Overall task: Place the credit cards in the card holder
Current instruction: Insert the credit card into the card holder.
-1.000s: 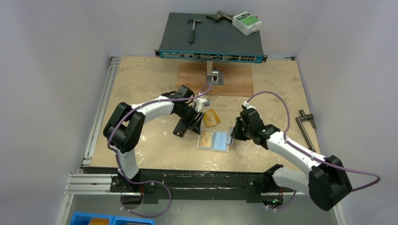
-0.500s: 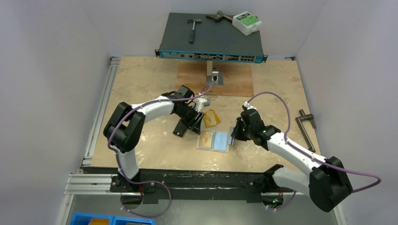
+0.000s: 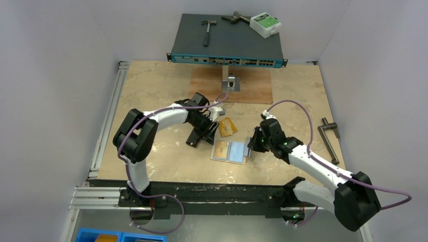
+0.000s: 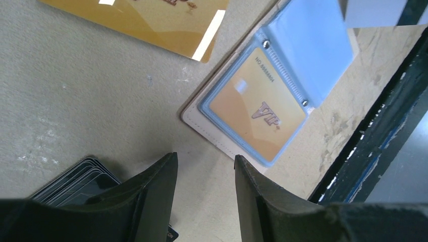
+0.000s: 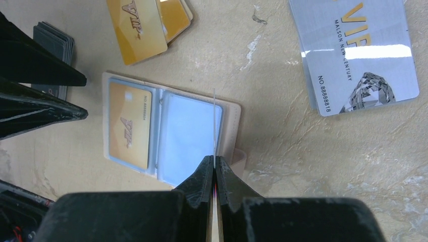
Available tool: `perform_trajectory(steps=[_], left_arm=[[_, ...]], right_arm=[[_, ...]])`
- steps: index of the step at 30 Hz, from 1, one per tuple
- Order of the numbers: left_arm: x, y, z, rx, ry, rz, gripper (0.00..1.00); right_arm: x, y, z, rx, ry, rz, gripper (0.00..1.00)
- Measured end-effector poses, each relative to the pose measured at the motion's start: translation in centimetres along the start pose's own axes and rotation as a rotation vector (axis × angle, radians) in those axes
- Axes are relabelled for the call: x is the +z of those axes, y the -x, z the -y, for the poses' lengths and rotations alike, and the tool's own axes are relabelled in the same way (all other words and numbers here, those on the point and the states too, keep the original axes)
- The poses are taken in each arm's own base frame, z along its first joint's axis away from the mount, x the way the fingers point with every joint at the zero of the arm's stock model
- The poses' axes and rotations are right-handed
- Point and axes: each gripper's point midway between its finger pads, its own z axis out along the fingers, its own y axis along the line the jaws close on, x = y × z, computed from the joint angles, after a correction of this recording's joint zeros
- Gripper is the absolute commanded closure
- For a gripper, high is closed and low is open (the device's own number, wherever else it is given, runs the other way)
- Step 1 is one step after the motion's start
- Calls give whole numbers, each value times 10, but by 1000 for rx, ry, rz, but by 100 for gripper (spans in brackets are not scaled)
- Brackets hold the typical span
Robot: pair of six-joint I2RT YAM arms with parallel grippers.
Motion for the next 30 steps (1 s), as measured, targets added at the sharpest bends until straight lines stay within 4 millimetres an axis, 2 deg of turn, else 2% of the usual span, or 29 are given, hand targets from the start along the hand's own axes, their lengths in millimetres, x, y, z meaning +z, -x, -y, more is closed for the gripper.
perform_trajectory(steps=[9,17,30], left_arm=[[9,-5,-5,61,60,-31,55],[13,-4,-2,166,94,-26,54],[21,-1,3,301,172,-45,54]], right_arm=[[-8,4,-4,19,27,31,100],[-4,-9,4,34,15,1,100],[-3,-14,2,59,40,0,100]])
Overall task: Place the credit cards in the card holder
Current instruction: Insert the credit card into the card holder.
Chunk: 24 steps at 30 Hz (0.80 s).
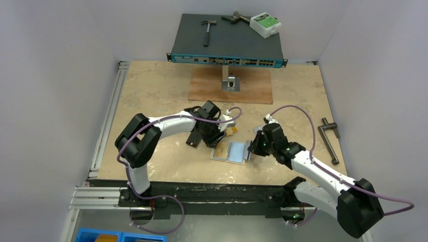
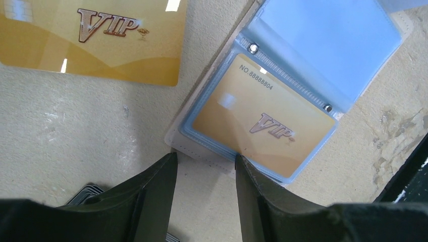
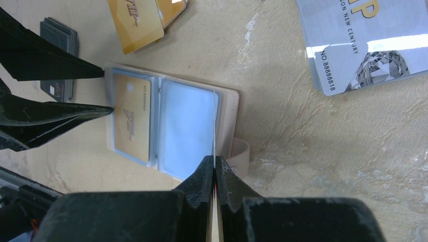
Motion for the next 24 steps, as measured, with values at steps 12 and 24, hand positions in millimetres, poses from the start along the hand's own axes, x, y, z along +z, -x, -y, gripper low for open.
perform_trajectory(steps=[12,24], left_arm=[[2,1,0,41,36,-11,54],[2,1,1,52,51,-16,54]], right_arm=[[-5,-2,1,29,8,11,100],[-12,1,-2,45,24,33,100]])
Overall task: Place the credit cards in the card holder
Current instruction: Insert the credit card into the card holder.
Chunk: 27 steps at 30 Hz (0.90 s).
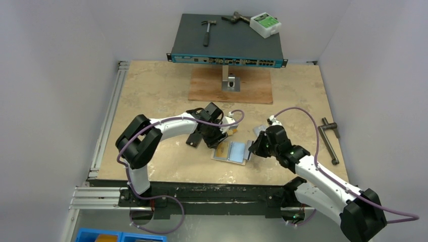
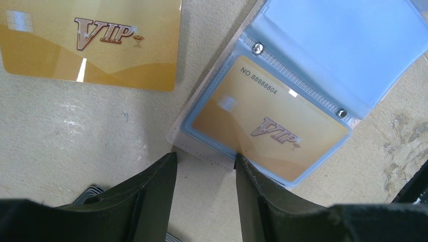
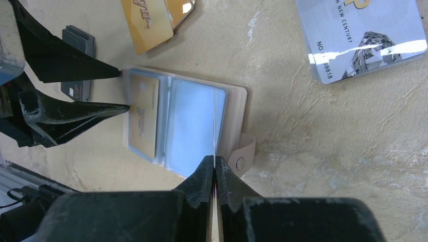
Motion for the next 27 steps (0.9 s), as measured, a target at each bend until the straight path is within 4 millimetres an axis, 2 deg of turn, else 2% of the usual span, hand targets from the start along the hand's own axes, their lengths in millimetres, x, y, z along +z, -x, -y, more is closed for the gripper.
perform_trajectory(steps=[17,27], left_arm=[[1,1,1,9,7,1,54],[1,2,2,16,11,0,54]], right_arm=[[3,-8,7,15,-15,-16,100],[-4,-5,4,17,3,3,100]])
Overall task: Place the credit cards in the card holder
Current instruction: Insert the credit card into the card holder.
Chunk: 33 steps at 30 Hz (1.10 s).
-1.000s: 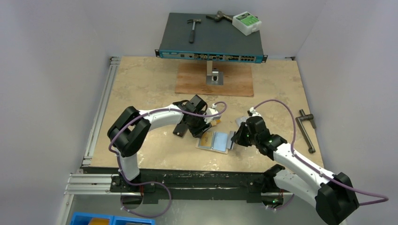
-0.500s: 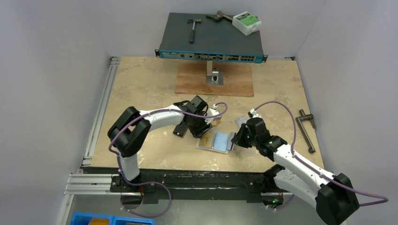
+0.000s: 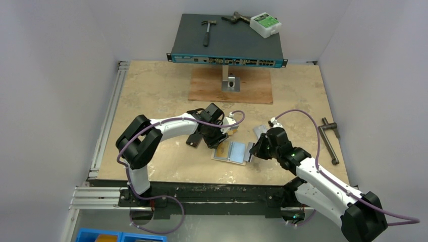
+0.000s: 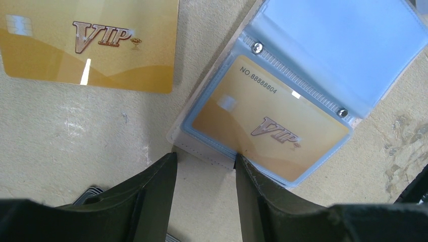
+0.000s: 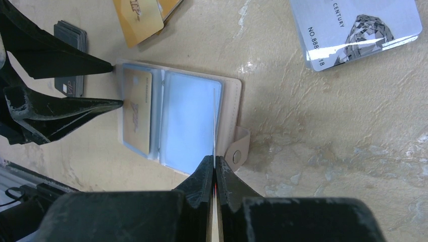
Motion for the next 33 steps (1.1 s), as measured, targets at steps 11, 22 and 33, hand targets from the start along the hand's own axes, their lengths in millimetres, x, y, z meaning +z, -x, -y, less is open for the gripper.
perform_trajectory(steps=[11,22,33], left_arm=[[0,0,0,0,0,0,54],[0,0,0,1,0,-1,54],[0,0,0,1,1,-1,55]], right_arm=[[0,-1,3,1,-12,-1,100],[-1,2,4,5,-22,15,100],[0,5,1,9,-10,26,100]])
